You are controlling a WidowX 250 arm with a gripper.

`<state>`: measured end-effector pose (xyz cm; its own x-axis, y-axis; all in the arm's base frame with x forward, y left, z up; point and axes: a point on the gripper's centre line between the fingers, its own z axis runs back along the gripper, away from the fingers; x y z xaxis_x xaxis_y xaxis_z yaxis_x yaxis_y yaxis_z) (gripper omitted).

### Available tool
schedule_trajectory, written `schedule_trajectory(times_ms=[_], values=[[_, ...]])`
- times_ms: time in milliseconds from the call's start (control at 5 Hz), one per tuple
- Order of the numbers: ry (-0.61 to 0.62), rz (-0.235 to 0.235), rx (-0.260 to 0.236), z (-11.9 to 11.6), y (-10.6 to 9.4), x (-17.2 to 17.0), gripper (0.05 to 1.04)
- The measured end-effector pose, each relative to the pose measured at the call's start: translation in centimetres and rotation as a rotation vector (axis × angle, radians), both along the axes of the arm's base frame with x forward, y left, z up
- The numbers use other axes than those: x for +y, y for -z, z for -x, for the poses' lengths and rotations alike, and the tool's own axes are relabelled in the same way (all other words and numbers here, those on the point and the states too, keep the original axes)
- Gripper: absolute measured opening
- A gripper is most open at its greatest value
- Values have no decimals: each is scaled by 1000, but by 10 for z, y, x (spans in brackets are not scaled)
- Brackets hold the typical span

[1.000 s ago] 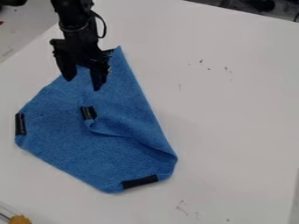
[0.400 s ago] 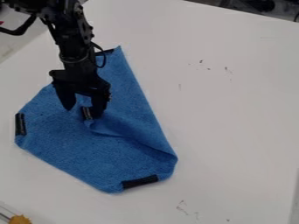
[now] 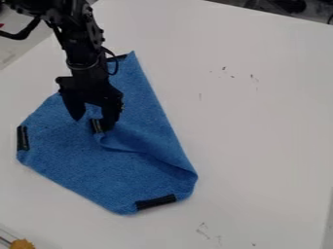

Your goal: Unfold the cloth from left to right

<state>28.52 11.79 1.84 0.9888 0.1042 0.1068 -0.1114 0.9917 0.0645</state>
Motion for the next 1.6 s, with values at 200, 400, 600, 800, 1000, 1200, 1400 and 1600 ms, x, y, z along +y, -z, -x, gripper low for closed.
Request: schedule_trajectory(times_ms=[200, 400, 600, 800, 1000, 1200, 1400, 1600], values=[[-10, -4, 5, 0, 0, 6, 647], [-3, 1, 15, 0, 4, 6, 348], [-5, 2, 9, -1, 4, 6, 231], [-11, 4, -1, -3, 4, 6, 482], [-22, 5, 0, -1, 4, 8, 795], [-24, 7, 6, -1, 5, 8, 1006], [-31, 10, 18, 2, 10, 10, 1006], [-28, 8, 19, 2, 12, 12, 950]])
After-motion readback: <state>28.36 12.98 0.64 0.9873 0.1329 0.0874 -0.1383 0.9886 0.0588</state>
